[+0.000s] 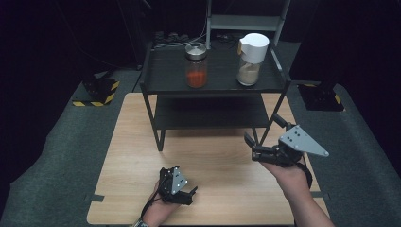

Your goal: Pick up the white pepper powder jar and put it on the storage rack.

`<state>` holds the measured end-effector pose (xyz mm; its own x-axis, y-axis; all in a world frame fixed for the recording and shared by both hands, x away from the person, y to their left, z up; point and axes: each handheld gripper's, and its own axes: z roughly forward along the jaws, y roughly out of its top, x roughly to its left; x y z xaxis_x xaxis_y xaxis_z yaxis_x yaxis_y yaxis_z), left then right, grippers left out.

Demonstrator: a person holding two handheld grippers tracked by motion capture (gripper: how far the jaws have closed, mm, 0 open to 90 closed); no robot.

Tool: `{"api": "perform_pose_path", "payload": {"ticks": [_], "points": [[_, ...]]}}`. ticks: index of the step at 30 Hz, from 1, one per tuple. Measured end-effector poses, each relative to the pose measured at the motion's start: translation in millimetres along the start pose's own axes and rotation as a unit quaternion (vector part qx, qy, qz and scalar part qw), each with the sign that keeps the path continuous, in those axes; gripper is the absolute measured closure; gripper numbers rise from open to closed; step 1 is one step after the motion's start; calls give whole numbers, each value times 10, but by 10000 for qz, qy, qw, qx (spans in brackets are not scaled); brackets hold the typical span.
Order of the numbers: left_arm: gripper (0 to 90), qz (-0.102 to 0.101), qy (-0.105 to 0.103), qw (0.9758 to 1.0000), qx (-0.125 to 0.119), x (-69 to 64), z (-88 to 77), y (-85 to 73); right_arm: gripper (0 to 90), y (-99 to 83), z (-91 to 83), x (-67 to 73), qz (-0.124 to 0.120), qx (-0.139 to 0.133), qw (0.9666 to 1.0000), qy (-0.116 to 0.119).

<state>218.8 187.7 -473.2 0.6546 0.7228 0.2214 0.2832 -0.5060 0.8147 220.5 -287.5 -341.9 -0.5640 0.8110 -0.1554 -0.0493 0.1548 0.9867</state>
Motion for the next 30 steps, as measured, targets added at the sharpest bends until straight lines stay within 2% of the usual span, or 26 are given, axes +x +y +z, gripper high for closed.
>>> {"api": "perform_pose_path", "payload": {"ticks": [13, 19, 25, 30], "points": [[10, -36, 26, 10000, 8, 4, -4, 1, 0, -516, -51, 29, -46, 454, 9989, 59], [10, -17, 31, 10000, 14, -1, -3, 3, 0, -782, -76, 65, 31, 658, 9978, 31], [10, -54, 8, 10000, 4, 17, -4, 0, 0, -1067, -88, 117, 113, 1042, 9945, -23], [10, 30, 0, 10000, 31, 0, 3, 11, 0, -1266, -99, 165, 92, 1328, 9910, -109]]}}
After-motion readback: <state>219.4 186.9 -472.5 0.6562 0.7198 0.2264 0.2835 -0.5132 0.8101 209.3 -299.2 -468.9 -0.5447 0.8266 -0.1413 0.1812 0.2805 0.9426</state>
